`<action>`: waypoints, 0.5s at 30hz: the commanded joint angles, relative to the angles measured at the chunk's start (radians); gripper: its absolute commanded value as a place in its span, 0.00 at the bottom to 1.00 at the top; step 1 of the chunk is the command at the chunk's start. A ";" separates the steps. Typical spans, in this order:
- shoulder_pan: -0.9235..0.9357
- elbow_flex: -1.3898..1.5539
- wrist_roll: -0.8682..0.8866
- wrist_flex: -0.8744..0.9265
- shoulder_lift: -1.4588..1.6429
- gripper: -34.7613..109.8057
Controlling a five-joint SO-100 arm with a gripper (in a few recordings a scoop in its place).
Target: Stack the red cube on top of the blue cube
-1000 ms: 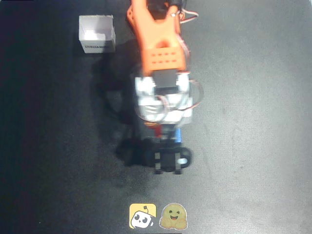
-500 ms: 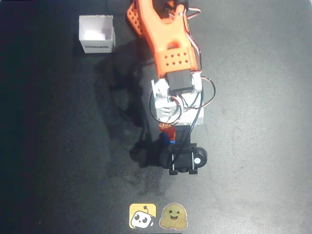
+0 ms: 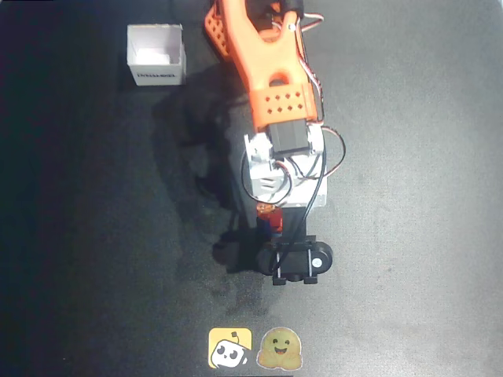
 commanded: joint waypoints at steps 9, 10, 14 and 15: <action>0.029 0.011 -0.011 -0.014 0.018 0.24; 0.031 0.014 -0.011 -0.015 0.018 0.24; 0.034 0.034 -0.012 -0.028 0.028 0.24; 0.034 0.044 -0.012 -0.035 0.034 0.24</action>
